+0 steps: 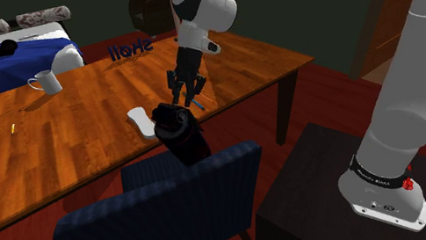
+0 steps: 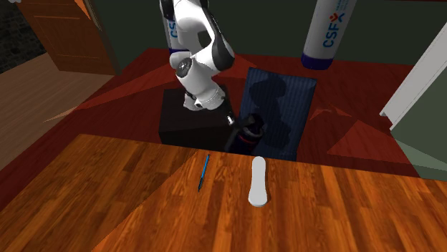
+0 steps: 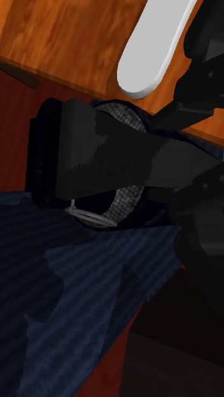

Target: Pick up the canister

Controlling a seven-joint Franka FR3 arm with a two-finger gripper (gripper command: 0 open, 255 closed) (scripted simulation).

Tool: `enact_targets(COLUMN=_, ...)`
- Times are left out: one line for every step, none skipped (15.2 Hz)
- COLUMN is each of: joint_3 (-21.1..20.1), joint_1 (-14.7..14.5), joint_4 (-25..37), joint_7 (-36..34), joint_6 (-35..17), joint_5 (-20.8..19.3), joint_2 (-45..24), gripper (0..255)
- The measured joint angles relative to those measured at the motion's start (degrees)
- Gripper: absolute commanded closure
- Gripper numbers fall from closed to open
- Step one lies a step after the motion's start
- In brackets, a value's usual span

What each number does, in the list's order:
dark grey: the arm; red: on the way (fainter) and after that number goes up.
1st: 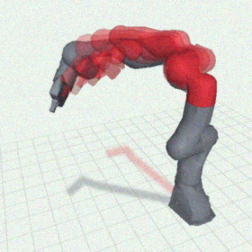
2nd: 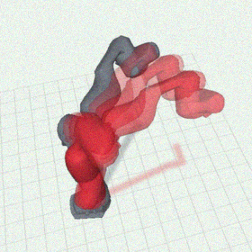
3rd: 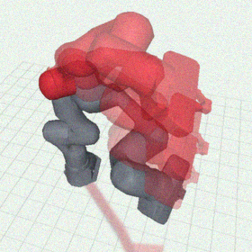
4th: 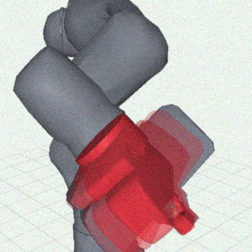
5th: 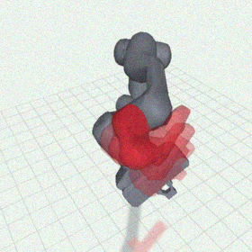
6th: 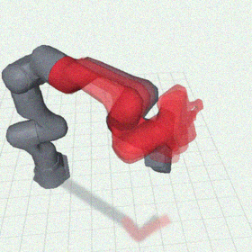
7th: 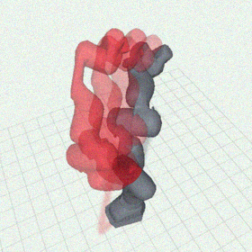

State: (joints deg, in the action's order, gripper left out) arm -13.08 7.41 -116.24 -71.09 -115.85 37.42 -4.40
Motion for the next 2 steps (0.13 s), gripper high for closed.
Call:
enact_targets(joint_3=0.1, joint_1=0.1, joint_4=0.3, joint_7=-0.3, joint_6=0.7, joint_5=-0.1, joint_2=0.4, gripper=255)
enact_targets(joint_3=0.1, joint_1=0.1, joint_4=0.3, joint_7=-0.5, joint_6=1.0, joint_5=-0.2, joint_2=0.7, gripper=255)
